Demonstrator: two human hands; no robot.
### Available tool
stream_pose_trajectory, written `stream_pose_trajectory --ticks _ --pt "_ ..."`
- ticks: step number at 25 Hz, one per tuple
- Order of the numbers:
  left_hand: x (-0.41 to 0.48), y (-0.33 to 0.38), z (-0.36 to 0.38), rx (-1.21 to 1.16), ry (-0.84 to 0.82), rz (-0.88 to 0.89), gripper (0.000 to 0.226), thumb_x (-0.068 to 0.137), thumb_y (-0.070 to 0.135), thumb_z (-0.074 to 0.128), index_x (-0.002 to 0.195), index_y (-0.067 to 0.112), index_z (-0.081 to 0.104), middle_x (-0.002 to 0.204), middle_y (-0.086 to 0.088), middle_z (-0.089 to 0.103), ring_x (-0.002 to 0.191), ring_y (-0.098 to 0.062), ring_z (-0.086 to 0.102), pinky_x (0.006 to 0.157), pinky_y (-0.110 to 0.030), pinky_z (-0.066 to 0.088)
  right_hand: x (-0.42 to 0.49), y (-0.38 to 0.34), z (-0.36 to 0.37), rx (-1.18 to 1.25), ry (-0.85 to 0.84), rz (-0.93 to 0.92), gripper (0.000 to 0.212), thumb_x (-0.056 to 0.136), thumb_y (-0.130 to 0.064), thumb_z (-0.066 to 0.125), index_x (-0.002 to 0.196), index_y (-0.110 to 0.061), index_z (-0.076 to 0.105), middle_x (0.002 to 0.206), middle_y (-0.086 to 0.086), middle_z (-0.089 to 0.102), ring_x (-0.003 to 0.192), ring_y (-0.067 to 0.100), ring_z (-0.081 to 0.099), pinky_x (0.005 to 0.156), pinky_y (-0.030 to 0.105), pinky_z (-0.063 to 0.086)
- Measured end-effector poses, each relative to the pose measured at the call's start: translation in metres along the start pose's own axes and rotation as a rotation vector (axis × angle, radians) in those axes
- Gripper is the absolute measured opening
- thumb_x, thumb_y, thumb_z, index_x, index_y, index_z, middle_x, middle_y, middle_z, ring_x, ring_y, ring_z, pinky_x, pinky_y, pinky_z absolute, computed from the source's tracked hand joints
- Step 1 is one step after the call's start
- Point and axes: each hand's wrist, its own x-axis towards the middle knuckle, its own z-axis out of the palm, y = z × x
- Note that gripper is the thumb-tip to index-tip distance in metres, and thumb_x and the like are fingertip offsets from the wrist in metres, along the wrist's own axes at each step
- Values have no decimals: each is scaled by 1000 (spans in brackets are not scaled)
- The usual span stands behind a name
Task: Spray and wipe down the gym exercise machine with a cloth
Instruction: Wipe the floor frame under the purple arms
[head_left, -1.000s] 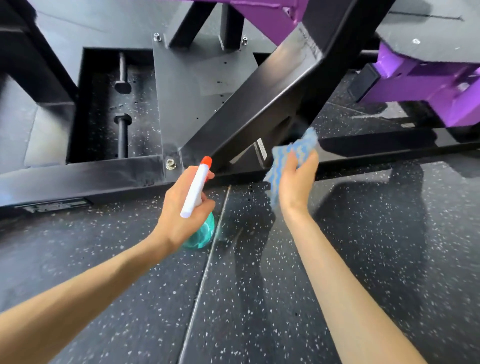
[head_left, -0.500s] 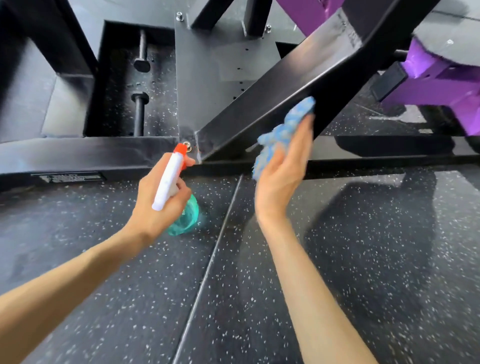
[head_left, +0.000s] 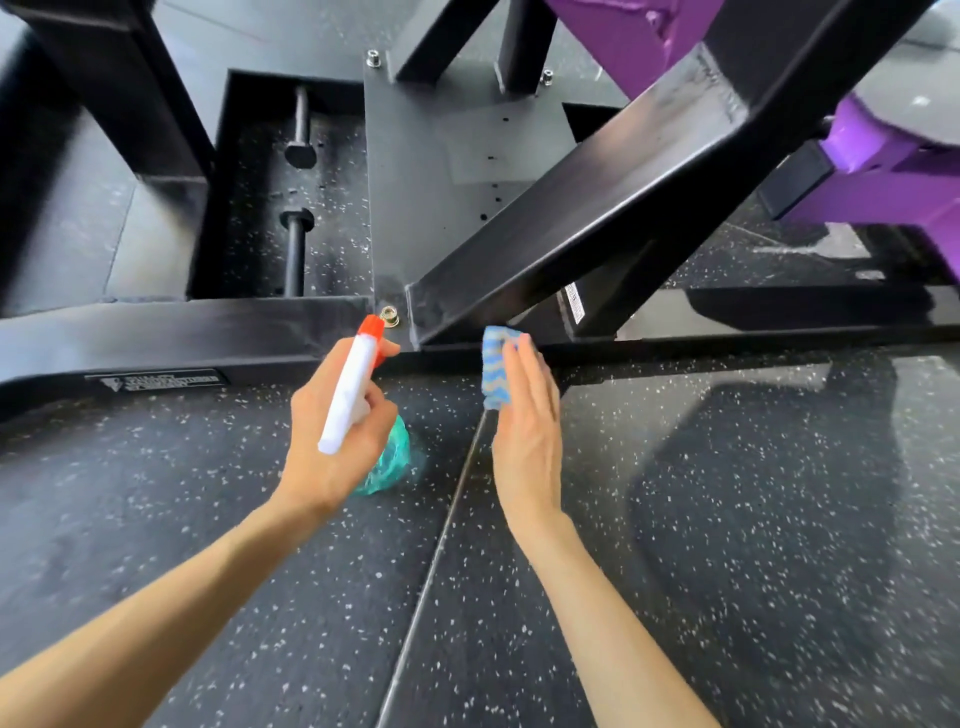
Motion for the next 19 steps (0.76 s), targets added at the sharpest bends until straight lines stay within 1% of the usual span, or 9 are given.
stream_pose_trajectory --ticks 2,3,6,8,10,13,15,17,19 --pt "0 2 -1 -23 -18 -1 46 73 -9 52 108 18 61 79 0 59 62 -3 49 63 -7 41 22 7 -15 -25 163 136 56 87 12 53 140 -4 42 145 8 37 130 17 36 104 39 44" --pt "-1 3 -2 -26 -20 1 45 72 -6 52 109 18 61 76 0 57 61 -2 49 63 -7 41 40 7 -19 -67 154 136 50 87 10 52 135 -3 46 141 9 40 128 20 39 105 36 41" --pt "1 2 -2 -21 -18 -16 48 73 -14 53 110 15 61 69 1 54 58 -3 49 62 -8 41 74 -2 -8 -322 -212 25 33 88 4 48 119 -4 57 133 11 50 130 26 39 105 35 30" --pt "0 2 -3 -11 -40 -28 50 73 -17 53 111 15 60 69 1 54 58 -4 49 62 -8 41 67 3 -11 -369 -320 -38 42 85 5 48 124 -6 54 136 9 50 133 25 37 108 37 27" --pt "0 3 -5 -16 -60 -30 50 73 -16 53 112 15 60 69 2 54 59 -3 50 64 -6 41 62 14 -21 -427 -324 -50 54 85 8 47 136 -7 44 144 7 42 136 24 34 109 40 31" --pt "0 1 -6 -28 -80 -16 47 73 -9 54 113 16 59 74 -1 57 61 -1 51 67 -6 41 83 2 -15 -544 -330 64 49 88 1 45 135 -8 44 143 7 40 134 24 31 105 39 30" --pt "-1 2 -6 -34 -84 -10 47 71 -1 51 113 17 59 80 -8 60 62 -1 51 68 -8 42 76 -6 -11 -526 -400 -19 46 85 2 46 129 -12 51 139 4 45 136 22 29 104 38 28" --pt "-1 1 -8 -39 -94 2 48 70 -2 50 114 14 58 82 -14 60 61 -1 50 68 -8 43 66 4 -25 -486 -437 -123 56 85 4 50 138 -13 43 146 1 40 138 20 29 103 39 32" --pt "-2 1 -9 -40 -111 9 47 71 -3 50 116 12 57 79 -13 59 60 -1 49 67 -9 44 77 10 -38 -547 -467 -9 63 87 2 54 145 -12 32 151 0 33 137 21 32 101 40 35"
